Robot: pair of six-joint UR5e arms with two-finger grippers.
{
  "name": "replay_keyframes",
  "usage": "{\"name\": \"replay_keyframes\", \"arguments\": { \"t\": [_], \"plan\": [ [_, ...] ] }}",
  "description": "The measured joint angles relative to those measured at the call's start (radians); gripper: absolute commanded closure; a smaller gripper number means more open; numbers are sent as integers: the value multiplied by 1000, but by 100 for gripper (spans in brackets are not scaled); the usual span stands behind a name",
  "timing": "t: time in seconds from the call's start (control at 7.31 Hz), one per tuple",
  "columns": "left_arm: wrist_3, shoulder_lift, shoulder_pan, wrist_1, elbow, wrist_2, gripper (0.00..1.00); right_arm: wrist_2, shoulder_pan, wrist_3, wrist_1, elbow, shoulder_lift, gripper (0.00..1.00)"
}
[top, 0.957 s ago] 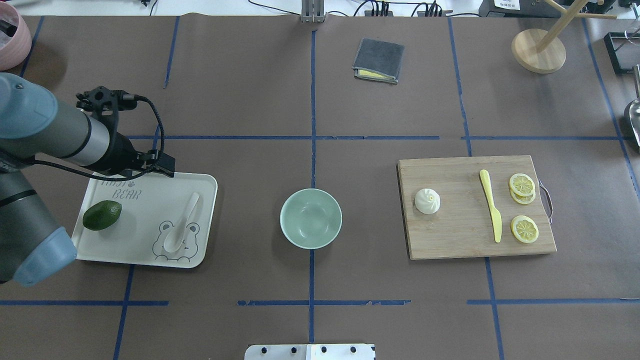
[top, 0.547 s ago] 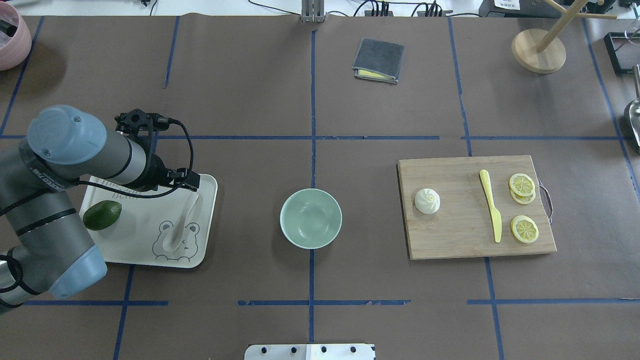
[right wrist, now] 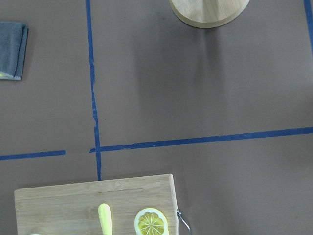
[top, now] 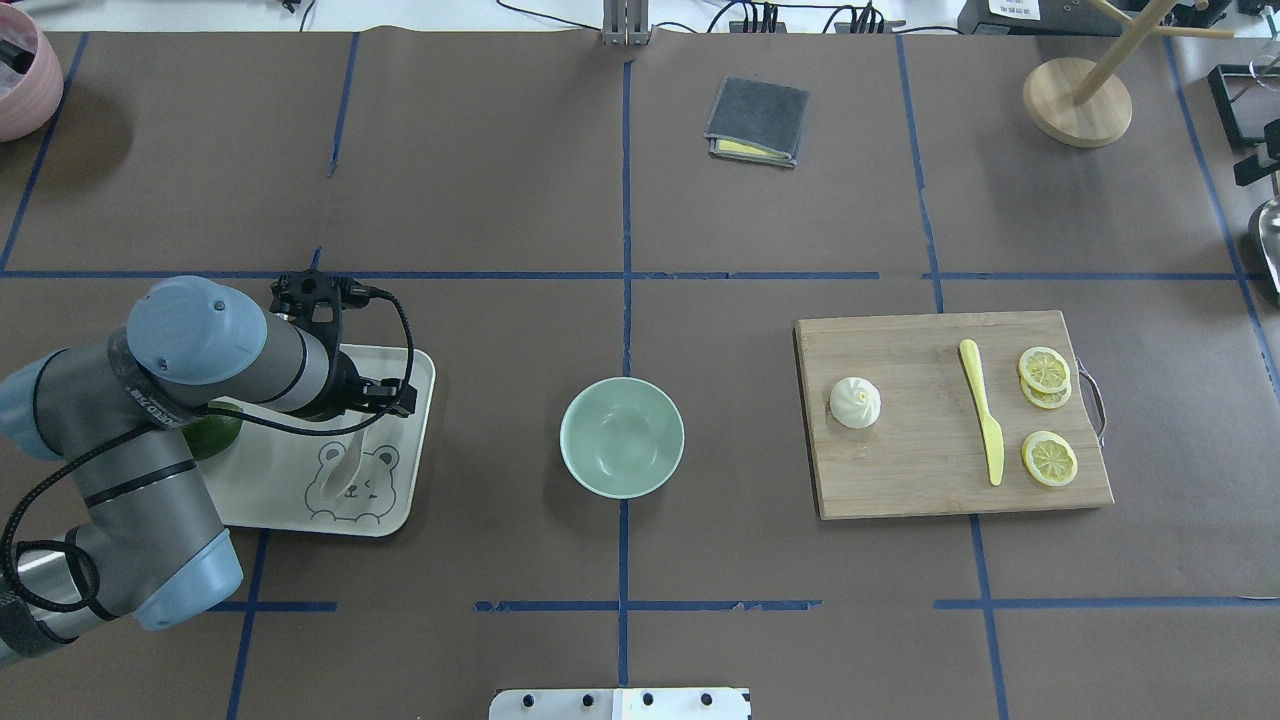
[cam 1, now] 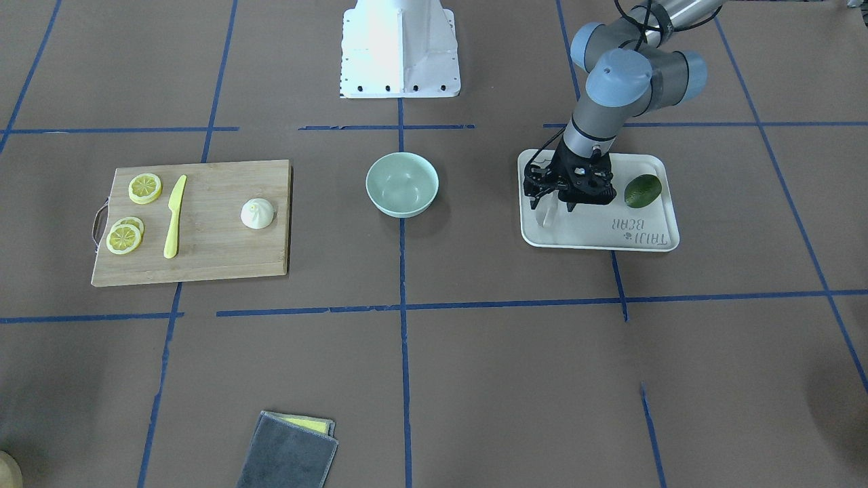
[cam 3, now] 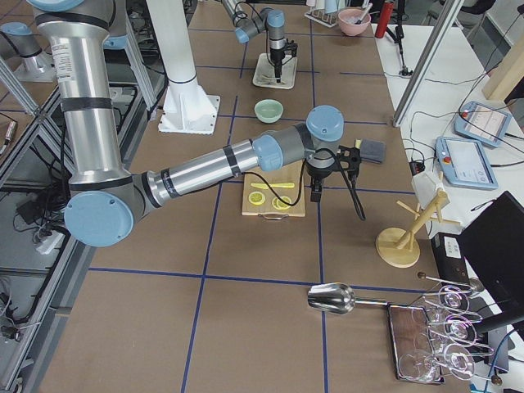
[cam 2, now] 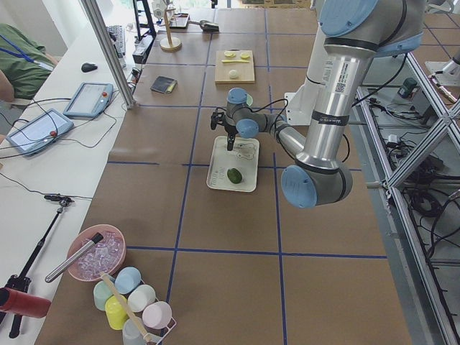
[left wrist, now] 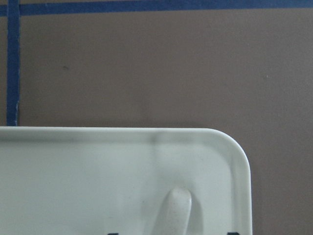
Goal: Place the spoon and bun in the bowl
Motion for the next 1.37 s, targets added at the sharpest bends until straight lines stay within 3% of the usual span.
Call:
{"name": "replay_keyframes", "arguments": {
  "t": [0.41, 0.68, 1.09, 1.23, 1.37],
  "plan": [
    [-1, 4, 17, 0, 1, 1, 43, -3, -33, 50, 0, 25, 4, 0],
    [-2, 5, 25, 0, -1, 2, 59, -3, -50, 77, 0, 38, 7, 0],
    [-2, 7, 27, 0, -5, 2, 92, -24, -104, 148, 0, 71, 14, 0],
    [-2, 8, 26, 1, -6, 2, 100, -37, -129, 182, 0, 82, 24, 0],
    [-2, 10, 26, 2, -10, 2, 100, -57, -160, 230, 1, 95, 40, 0]
  ]
}}
